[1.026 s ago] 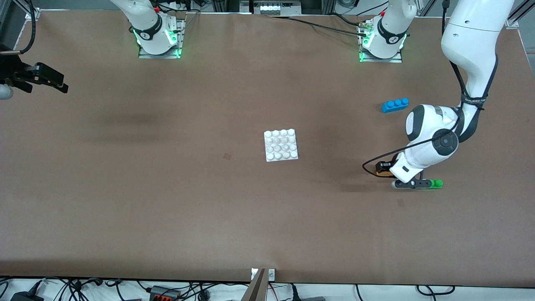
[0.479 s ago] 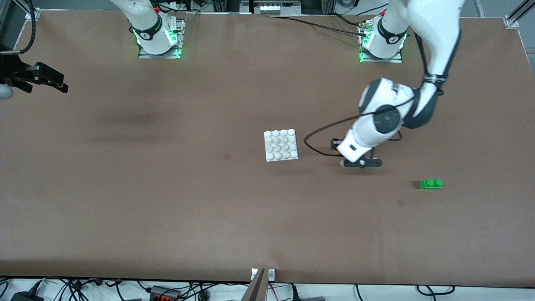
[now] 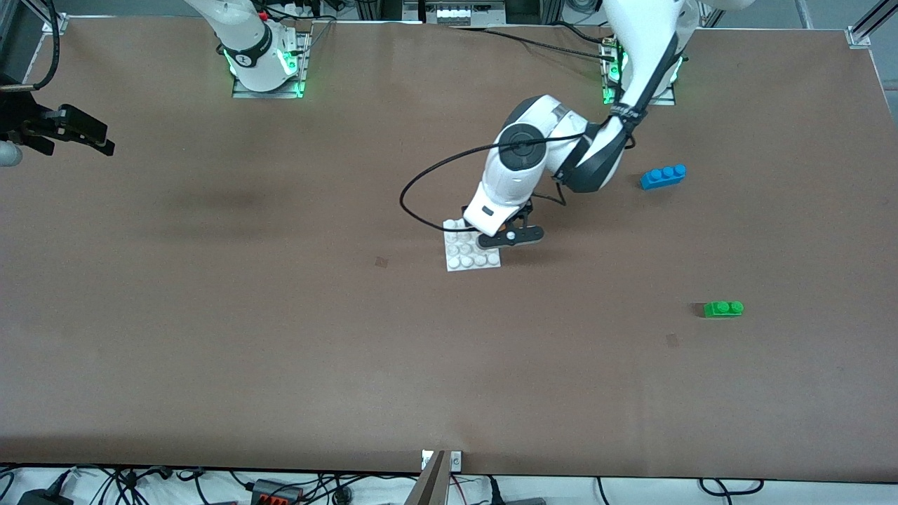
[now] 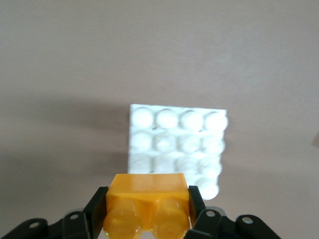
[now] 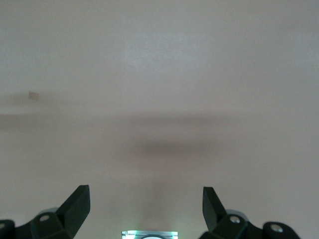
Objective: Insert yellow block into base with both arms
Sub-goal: 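Lift the yellow brick and carry it over the white plate, then lower and press the yellow brick onto the plate studs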
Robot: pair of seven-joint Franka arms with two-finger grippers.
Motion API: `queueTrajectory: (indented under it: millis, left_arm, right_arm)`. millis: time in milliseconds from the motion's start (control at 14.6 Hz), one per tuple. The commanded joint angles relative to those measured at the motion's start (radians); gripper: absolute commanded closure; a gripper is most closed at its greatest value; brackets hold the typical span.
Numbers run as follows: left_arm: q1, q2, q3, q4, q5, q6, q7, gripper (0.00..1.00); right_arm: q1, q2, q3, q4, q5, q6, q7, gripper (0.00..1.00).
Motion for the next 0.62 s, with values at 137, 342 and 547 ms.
queueTrajectory:
  millis: [137,342,547]
  left_arm:
    - [-0.026,0.115,0.014,0.057,0.002,0.133,0.005,0.48]
    - [-0.034,0.126,0.014,0.048,0.004,0.155,0.01,0.48]
    - [-0.043,0.118,0.014,0.03,0.004,0.138,0.01,0.48]
  right_arm:
    - [0.001,-0.001,-0.001,0.015,0.016,-0.02,0.014,0.0]
    - [0.001,-0.001,-0.001,0.015,0.014,-0.02,0.014,0.0]
    - [0.001,-0.001,-0.001,0.015,0.016,-0.02,0.014,0.0]
